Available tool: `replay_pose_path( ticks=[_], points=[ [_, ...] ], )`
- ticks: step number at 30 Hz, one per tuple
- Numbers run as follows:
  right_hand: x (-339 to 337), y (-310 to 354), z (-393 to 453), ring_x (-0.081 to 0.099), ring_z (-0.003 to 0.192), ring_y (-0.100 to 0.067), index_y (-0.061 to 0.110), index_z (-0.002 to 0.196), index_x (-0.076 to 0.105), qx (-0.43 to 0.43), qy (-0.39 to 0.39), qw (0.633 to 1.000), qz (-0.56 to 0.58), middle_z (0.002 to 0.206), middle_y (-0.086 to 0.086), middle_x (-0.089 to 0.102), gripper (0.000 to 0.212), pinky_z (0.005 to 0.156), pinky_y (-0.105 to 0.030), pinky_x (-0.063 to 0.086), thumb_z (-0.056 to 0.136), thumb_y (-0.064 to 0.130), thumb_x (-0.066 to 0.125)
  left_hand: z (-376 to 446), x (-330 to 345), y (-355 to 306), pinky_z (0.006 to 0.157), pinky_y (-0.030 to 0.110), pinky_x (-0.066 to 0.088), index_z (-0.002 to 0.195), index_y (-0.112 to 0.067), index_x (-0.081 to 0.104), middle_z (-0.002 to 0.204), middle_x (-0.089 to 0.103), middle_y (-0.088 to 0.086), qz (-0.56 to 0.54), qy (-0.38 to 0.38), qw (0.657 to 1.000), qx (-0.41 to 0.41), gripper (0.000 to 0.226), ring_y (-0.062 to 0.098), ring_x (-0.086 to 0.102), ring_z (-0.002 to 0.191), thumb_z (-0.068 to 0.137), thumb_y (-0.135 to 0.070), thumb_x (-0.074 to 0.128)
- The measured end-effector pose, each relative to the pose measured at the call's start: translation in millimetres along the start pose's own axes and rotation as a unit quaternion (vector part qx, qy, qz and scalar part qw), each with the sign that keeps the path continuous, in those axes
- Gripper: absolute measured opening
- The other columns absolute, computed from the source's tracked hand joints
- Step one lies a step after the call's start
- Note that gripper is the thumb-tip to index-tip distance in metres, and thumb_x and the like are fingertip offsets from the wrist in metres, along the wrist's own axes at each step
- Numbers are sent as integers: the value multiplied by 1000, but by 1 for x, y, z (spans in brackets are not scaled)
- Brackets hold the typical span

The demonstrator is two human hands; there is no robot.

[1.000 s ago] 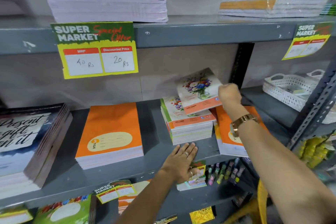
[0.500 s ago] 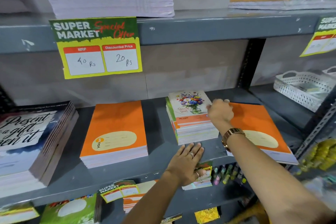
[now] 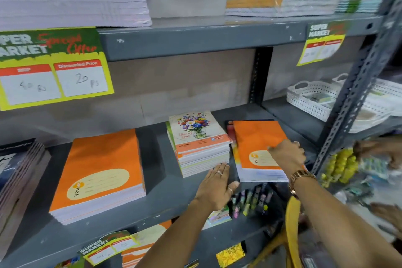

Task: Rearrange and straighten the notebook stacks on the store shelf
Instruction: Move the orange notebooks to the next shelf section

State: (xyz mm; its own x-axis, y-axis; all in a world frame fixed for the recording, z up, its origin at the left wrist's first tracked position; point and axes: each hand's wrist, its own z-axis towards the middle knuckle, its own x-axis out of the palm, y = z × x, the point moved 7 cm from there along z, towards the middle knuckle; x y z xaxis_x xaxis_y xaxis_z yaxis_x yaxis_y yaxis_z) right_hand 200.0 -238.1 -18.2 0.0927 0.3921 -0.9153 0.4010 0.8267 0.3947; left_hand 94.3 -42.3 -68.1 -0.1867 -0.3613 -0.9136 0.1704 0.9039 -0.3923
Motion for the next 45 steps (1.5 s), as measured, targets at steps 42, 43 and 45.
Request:
replay_pose_path(
  ticks=[42, 43, 45],
  points=[
    [-66, -33, -11, 60, 98, -40, 7, 116, 54, -45, -111, 959, 256, 108, -21, 65, 23, 77, -43, 47, 96, 17, 47, 37, -49, -42, 83, 39, 58, 88, -2, 63, 64, 72, 8, -624, -218, 684, -307, 16, 27, 67, 81, 79, 10, 56],
    [-71, -28, -17, 61, 94, -40, 7, 112, 55, -58, -118, 955, 266, 104, -21, 66, 20, 75, -42, 46, 96, 17, 47, 31, -56, -40, 83, 38, 58, 79, -1, 60, 45, 67, 2, -630, -212, 682, -305, 12, 26, 67, 77, 79, 11, 55],
    [-77, -15, -29, 60, 86, -36, 8, 107, 56, -82, -120, 948, 285, 96, -18, 66, 17, 69, -38, 43, 95, 17, 48, 19, -69, -36, 76, 37, 58, 73, 1, 57, 38, 61, 1, -647, -195, 679, -288, 15, 25, 64, 70, 77, 16, 53]
  ],
)
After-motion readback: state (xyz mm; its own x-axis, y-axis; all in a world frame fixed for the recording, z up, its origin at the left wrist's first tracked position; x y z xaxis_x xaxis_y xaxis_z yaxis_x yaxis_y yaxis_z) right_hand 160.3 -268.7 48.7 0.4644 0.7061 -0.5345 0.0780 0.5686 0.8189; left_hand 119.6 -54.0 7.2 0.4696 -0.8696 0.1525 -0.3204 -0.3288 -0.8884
